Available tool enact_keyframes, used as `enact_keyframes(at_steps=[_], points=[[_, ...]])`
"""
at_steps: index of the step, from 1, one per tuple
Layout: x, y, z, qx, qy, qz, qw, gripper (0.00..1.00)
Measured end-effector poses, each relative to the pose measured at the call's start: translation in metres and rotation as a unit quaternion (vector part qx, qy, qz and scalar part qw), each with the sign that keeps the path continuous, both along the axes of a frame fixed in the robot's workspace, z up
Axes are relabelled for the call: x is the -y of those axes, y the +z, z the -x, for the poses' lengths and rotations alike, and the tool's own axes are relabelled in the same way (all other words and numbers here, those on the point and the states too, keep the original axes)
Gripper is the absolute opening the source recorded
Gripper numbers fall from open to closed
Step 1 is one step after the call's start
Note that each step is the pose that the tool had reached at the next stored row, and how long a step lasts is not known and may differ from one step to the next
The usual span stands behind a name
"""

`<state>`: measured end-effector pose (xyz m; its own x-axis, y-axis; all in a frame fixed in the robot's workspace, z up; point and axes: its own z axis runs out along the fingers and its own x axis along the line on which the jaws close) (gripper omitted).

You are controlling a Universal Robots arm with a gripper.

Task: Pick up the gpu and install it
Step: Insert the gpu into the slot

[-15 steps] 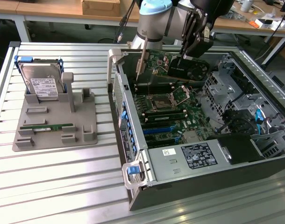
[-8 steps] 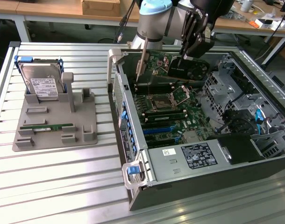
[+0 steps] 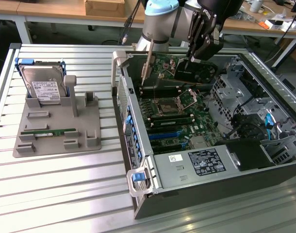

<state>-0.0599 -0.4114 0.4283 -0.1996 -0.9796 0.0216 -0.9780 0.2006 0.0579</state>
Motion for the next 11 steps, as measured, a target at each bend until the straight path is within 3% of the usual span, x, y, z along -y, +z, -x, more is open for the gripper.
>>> enact_keyframes(at_steps=[11], points=[[0.0000,-0.0002,0.0000,0.0000,0.010,0.0000,1.0000,0.26]])
